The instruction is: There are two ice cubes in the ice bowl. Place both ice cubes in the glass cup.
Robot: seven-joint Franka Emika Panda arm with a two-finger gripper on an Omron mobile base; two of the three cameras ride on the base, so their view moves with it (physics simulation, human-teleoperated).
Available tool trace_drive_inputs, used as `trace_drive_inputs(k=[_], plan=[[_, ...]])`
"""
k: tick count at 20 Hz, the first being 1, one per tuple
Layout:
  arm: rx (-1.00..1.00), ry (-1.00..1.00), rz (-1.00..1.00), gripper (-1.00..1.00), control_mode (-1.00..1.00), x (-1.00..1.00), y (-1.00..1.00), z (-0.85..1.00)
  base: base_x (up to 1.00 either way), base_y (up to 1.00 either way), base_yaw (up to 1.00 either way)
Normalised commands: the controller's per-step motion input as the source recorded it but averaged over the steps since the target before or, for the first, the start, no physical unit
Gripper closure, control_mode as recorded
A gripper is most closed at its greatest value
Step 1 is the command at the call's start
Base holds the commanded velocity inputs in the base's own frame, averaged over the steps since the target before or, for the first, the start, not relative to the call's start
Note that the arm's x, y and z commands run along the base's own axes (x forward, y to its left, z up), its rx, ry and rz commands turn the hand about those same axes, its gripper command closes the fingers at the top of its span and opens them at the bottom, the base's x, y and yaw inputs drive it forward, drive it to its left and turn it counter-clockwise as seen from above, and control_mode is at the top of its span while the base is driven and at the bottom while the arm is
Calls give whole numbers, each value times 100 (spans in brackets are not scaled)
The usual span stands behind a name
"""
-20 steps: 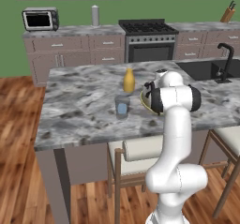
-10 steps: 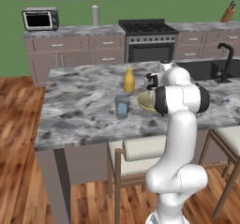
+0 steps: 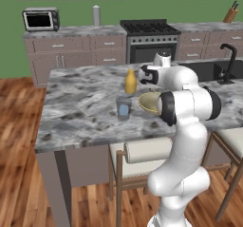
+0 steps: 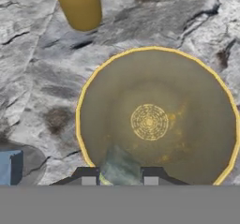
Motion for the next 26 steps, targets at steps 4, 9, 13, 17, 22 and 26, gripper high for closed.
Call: trace_drive_inputs(k=[4,9,13,17,22,26], plan=[[10,0,-7,100,-100,0,75,56,0,0,0],[-1,10,-1,100,-100,0,80,65,0,0,0],[-5,8,0,100,-100,-3,59,10,0,0,0],[6,2,0,100,-100,0,32,-21,0,0,0],[14,5,0,100,-100,0,42,-25,0,0,0],[3,0,0,100,-100,2,17,-6,0,0,0]])
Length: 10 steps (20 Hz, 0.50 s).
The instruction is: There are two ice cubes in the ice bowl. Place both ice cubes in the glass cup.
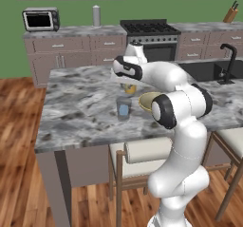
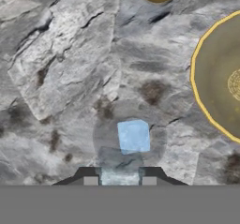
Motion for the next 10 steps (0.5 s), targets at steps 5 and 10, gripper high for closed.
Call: trace_drive_inputs(k=[5,10], plan=[[-9,0,1,100,-100,5,1,-21,0,0,0],[-7,0,1,100,-100,1,8,-37,0,0,0]])
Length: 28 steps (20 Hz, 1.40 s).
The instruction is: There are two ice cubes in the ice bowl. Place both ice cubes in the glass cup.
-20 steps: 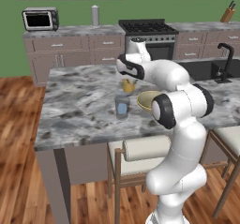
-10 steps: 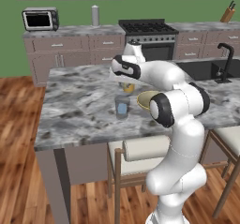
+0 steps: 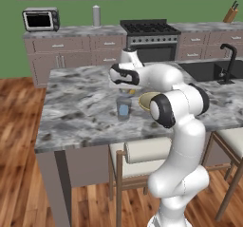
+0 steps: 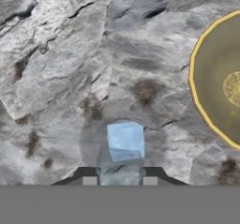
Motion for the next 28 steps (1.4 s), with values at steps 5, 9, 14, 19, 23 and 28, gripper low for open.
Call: trace_drive_inputs(k=[5,9,14,19,23,28], plan=[[0,0,0,100,-100,19,16,-10,0,0,0],[0,0,0,100,-100,26,2,-13,0,0,0],[0,0,0,100,-100,28,0,-13,0,0,0],[0,5,0,100,-100,0,0,-16,0,0,0],[0,4,0,100,-100,0,0,-22,0,0,0],[0,1,0,100,-100,0,0,-14,0,0,0]])
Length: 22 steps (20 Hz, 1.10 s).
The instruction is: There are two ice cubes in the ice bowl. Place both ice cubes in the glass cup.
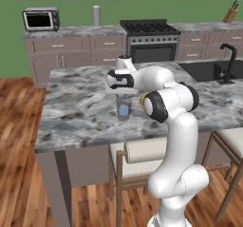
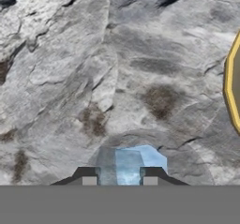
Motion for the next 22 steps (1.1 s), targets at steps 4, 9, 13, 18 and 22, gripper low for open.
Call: trace_drive_inputs(k=[4,9,13,18,22], plan=[[0,0,0,100,-100,0,-1,-3,0,0,0],[0,0,0,100,-100,0,-7,-2,0,0,0],[0,0,0,100,-100,-20,-8,0,0,0,0],[0,0,0,100,-100,-5,-3,0,0,0,0],[0,0,0,100,-100,-9,0,0,0,0,0]])
